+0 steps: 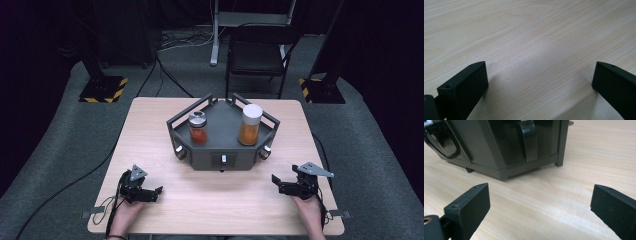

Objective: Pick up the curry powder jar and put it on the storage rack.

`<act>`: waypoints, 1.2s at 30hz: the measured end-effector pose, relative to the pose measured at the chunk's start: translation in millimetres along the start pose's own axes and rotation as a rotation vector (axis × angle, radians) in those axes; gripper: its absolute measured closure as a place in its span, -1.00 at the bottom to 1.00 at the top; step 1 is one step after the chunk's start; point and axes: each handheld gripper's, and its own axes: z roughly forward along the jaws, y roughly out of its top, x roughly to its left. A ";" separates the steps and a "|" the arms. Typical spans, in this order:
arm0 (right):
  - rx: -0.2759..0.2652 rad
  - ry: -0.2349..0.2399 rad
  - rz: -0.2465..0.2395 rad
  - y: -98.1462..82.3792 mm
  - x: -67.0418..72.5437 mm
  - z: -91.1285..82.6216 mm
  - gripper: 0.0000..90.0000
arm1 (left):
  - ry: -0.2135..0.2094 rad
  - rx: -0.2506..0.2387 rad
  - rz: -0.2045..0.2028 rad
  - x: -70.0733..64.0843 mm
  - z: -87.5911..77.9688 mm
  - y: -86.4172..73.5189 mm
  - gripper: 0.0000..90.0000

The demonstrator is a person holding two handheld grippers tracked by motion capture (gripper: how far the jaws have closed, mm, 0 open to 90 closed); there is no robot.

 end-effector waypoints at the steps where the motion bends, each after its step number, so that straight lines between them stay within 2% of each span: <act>1: 0.005 0.000 0.006 -1.5 -1.0 -0.5 -0.97 | 0.000 0.000 0.000 0.0 0.0 0.0 -1.00; 8: 0.036 -0.018 0.009 -11.1 -3.4 -4.5 -0.97 | 0.000 0.000 0.000 0.0 0.0 0.0 -1.00; 17: 0.076 -0.036 0.039 -23.5 -8.7 -7.4 -0.95 | 0.001 0.000 -0.001 -0.3 0.0 0.1 -1.00; 24: 0.108 -0.047 0.034 -20.8 -5.6 -8.8 -0.95 | 0.003 0.001 -0.002 -0.9 -0.1 0.0 -1.00; 29: 0.160 -0.019 0.048 -14.6 -8.6 -5.8 -0.91 | 0.003 0.002 -0.002 -1.0 -0.2 0.2 -1.00; 33: 0.188 -0.019 0.054 -11.4 -9.6 -4.8 -0.90 | 0.003 0.001 -0.002 -0.9 -0.1 0.0 -1.00; 36: 0.189 -0.021 0.050 -11.1 -8.7 -4.6 -0.90 | 0.003 0.001 -0.002 -1.0 -0.1 0.1 -1.00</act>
